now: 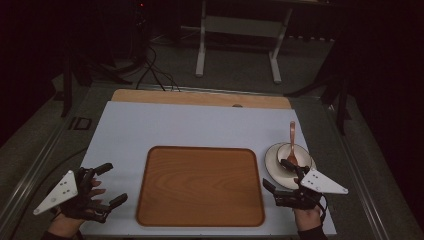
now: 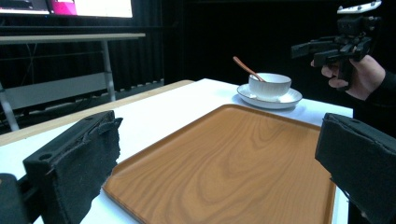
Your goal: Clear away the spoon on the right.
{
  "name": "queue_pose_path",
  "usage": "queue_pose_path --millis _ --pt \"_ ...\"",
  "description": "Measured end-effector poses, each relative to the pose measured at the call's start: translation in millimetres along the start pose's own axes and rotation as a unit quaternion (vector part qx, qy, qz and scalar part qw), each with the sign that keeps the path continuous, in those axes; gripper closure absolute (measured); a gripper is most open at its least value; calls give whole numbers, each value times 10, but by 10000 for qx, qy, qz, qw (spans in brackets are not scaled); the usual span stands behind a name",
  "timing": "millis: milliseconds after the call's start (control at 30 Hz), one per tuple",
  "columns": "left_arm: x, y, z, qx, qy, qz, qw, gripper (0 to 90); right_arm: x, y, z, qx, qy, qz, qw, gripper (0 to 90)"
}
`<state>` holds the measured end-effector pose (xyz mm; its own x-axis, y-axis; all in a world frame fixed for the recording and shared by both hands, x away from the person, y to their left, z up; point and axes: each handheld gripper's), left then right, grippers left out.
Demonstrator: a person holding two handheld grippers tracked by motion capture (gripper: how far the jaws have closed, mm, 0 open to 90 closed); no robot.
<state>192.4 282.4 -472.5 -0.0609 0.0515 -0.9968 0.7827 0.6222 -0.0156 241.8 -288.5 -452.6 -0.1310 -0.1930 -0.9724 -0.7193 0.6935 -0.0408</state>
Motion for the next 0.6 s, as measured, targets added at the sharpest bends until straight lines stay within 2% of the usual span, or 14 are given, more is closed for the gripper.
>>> queue_pose_path --millis 200,367,567,600 --pt "2 -12 11 18 13 4 10000 0 4 15 23 -50 184 -15 9998 110" --pt "-5 -13 -7 -4 -68 -40 10000 0 -41 51 23 -115 280 -16 9995 108" --pt "-9 -18 -5 -13 -81 -54 10000 0 -258 185 29 -371 339 -112 9987 108" --pt "-9 -18 -6 -16 -80 -55 10000 0 -317 202 30 -505 329 -60 9982 108"
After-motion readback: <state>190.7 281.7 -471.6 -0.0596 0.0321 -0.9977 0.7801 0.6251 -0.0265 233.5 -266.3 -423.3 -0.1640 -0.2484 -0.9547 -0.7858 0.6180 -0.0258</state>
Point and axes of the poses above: each handheld gripper's, and its own axes: z roughly forward along the jaws, x roughly out of its underside, y roughly to its left, and after that the axes turned 1 degree about -y, right-handed
